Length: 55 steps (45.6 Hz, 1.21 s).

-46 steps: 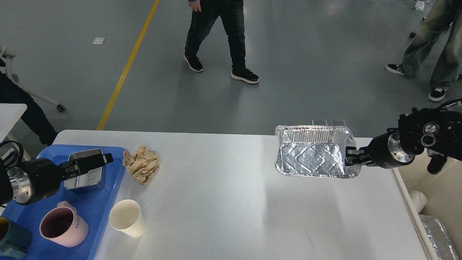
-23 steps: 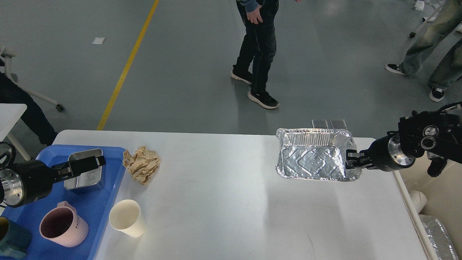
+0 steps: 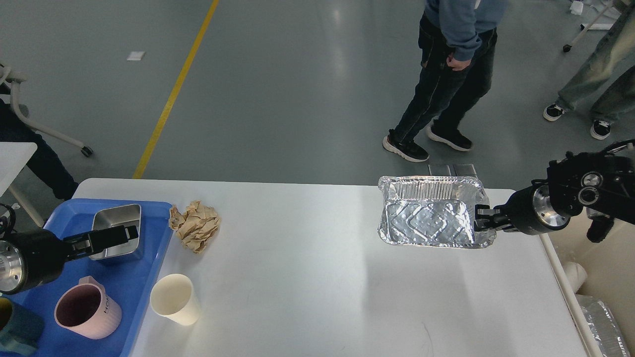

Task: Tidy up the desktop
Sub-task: 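Hold the foil tray raised with the right gripper while the left arm repositions, then grasp the white paper cup with the left gripper and lift it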

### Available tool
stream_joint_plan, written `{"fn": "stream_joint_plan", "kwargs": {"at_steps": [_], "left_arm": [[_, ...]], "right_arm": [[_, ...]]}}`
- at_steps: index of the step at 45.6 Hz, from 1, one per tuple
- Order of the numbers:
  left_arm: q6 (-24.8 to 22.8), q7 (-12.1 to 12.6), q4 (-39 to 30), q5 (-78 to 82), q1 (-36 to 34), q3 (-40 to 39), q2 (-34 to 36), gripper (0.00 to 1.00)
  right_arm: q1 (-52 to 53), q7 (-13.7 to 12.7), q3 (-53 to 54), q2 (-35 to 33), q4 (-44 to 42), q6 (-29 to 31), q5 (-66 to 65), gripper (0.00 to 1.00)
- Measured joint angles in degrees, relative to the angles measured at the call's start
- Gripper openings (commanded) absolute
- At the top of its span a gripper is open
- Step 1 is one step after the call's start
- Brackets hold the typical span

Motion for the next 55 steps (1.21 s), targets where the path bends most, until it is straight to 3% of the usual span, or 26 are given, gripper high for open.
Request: {"fn": "stream_joint_plan", "kwargs": {"at_steps": [44, 55], "left_arm": [[-0.8, -0.3, 1.5, 1.7, -0.2, 4.0, -1.1, 0.97], [-0.5, -0.3, 4.2, 7.8, -0.1, 7.7, -5.2, 0.97]], "right_arm": [[-0.7, 0.0, 0.1, 0.0, -0.1, 0.0, -0.1, 0.0], [-0.7, 0.0, 0.1, 0.0, -0.1, 0.0, -0.1, 0.0]]}}
